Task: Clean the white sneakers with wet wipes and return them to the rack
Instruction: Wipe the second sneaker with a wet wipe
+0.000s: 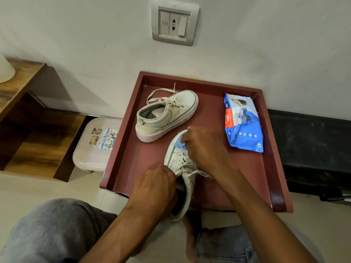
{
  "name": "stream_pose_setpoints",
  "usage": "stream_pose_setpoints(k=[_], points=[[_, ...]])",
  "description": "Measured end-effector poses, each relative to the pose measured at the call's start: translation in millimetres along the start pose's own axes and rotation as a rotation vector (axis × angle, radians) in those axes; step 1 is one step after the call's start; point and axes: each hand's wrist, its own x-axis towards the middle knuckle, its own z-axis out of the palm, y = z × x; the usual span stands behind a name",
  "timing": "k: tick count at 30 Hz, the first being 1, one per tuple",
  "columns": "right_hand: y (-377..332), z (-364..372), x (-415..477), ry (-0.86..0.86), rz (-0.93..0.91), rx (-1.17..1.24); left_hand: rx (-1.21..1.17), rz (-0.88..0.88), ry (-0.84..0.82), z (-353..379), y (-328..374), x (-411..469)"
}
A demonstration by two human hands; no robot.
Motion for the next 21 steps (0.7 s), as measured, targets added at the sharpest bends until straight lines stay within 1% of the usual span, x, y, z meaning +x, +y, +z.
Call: stream_pose_setpoints(k=[2, 3, 5, 6, 8, 10, 12, 13, 14, 16, 19, 21], points=[[11, -3, 6, 0.099, 0.114, -0.030, 0.013, 0.004, 0.016, -2, 0, 0], [13, -5, 7, 0.121, 0.153, -0.029, 0.012, 0.003, 0.021, -2, 0, 0], [11, -7, 5, 0.143, 0.169, -0.048, -0.011, 0.001, 0.024, -1, 0, 0], [5, -7, 2, 0.120, 0.141, -0.045, -0.022, -0.002, 0.025, 0, -1, 0], [-8, -3, -1, 0.005, 0.077, -0.074, -0.026, -0.011, 0.032, 1, -1, 1], [-15, 0, 3, -0.079, -0.044, -0.072, -0.013, -0.018, 0.039, 0, 1, 1], [-8, 11, 10, -0.076, -0.169, 0.028, -0.013, -0.024, 0.036, 0, 2, 2], [-4, 13, 13, -0.102, -0.167, 0.029, -0.020, -0.024, 0.031, 0, 2, 2], [2, 14, 15, -0.088, -0.160, -0.020, -0.025, -0.020, 0.025, 0, 2, 2], [8, 9, 17, -0.053, -0.108, -0.045, -0.035, -0.015, 0.020, 0, 2, 2], [16, -3, 16, 0.078, 0.033, -0.063, -0.042, -0.028, 0.055, 0, 2, 1], [18, -6, 11, 0.102, 0.143, -0.039, -0.036, -0.030, 0.079, 0, 3, -1]])
